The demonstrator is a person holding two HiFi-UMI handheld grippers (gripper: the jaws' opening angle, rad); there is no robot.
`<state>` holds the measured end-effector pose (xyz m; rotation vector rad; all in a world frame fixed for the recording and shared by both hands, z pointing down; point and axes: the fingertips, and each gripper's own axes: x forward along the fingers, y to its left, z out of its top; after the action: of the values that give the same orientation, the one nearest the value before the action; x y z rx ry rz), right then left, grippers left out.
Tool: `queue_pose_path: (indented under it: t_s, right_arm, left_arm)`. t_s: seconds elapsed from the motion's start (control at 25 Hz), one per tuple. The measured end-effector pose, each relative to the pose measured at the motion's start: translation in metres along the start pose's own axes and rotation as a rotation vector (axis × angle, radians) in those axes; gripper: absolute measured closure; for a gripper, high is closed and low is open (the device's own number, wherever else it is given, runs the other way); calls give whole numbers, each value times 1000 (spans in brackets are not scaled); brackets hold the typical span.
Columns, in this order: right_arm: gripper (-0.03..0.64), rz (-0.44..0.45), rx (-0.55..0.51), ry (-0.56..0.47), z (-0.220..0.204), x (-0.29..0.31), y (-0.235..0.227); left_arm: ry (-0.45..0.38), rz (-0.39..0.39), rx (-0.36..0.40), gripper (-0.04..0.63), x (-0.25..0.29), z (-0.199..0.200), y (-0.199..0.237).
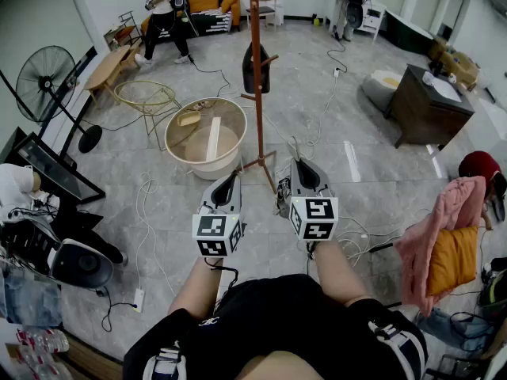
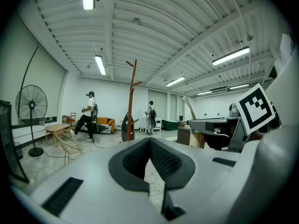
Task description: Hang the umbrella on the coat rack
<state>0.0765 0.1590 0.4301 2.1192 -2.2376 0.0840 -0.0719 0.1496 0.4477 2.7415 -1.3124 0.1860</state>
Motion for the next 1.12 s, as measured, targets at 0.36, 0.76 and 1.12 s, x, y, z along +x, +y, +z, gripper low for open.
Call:
queue_pose_path:
  t_s: [0.36,0.76,1.12]
  right_arm:
    - [600,-8,7,-12,8,-2,12]
    - [600,-59,-17,-44,13,1,46]
    - [600,-103,-45,-70,15,22,92]
  left_arm:
    - [-3,-22,7,578,-3,7,7]
    - [-19,-55,12,578,-28,-1,42]
    - [-54,-74,15,578,-40,-11,93]
